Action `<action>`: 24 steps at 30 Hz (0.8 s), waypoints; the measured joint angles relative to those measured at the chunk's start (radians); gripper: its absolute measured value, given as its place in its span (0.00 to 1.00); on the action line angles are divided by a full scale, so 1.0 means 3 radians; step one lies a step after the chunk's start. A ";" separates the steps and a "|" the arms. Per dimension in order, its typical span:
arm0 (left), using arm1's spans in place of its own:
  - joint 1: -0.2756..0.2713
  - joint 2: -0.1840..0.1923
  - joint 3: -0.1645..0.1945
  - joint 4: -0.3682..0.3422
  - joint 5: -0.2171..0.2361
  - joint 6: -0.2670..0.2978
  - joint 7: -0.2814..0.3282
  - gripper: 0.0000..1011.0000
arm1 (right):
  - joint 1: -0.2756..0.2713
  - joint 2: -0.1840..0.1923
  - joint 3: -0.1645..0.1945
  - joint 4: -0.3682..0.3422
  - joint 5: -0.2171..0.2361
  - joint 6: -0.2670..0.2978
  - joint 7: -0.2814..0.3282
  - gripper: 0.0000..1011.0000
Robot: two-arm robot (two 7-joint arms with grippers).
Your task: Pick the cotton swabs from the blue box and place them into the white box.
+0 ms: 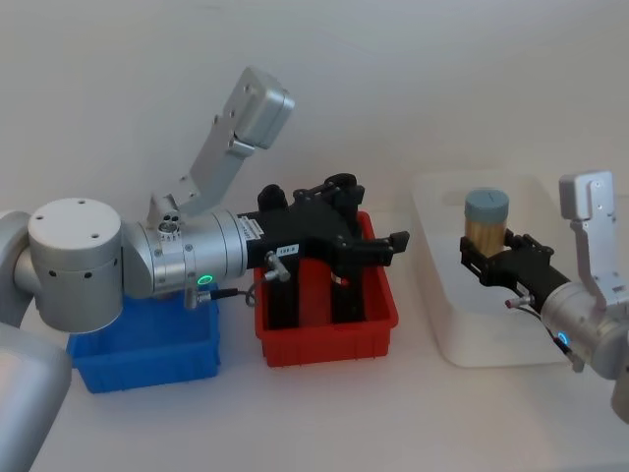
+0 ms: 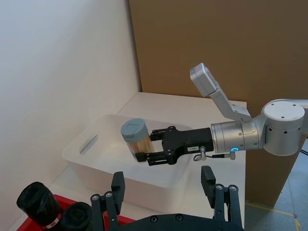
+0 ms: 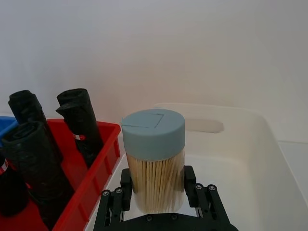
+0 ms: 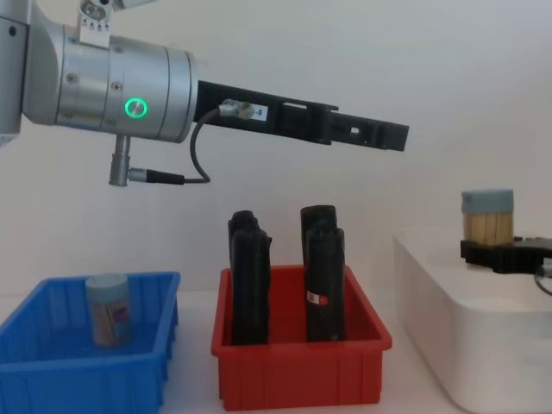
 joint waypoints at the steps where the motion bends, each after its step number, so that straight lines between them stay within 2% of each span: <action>1: 0.0000 0.0000 0.0000 0.0000 0.0000 0.0000 0.0000 0.99 | 0.0035 -0.0012 -0.0003 0.0066 -0.0009 0.0006 0.0006 0.63; 4: 0.0000 0.0000 0.0000 0.0000 0.0000 0.0000 0.0000 0.99 | 0.0088 -0.0030 -0.0007 0.0164 -0.0023 0.0016 0.0018 0.63; 8: 0.0000 0.0000 0.0000 0.0000 0.0000 0.0000 0.0000 0.99 | 0.0142 -0.0048 -0.0009 0.0263 -0.0036 0.0020 0.0029 0.70; 12: 0.0000 0.0000 0.0000 0.0000 0.0000 0.0000 0.0000 0.99 | 0.0184 -0.0061 -0.0010 0.0343 -0.0044 0.0018 0.0041 0.84; 18: 0.0000 0.0000 0.0000 0.0000 0.0000 0.0000 0.0000 0.99 | 0.0214 -0.0069 -0.0003 0.0393 -0.0046 -0.0025 0.0049 0.98; 24: 0.0000 0.0000 0.0000 0.0000 0.0000 0.0000 0.0000 0.99 | 0.0215 -0.0067 0.0006 0.0390 -0.0044 -0.0096 0.0049 0.99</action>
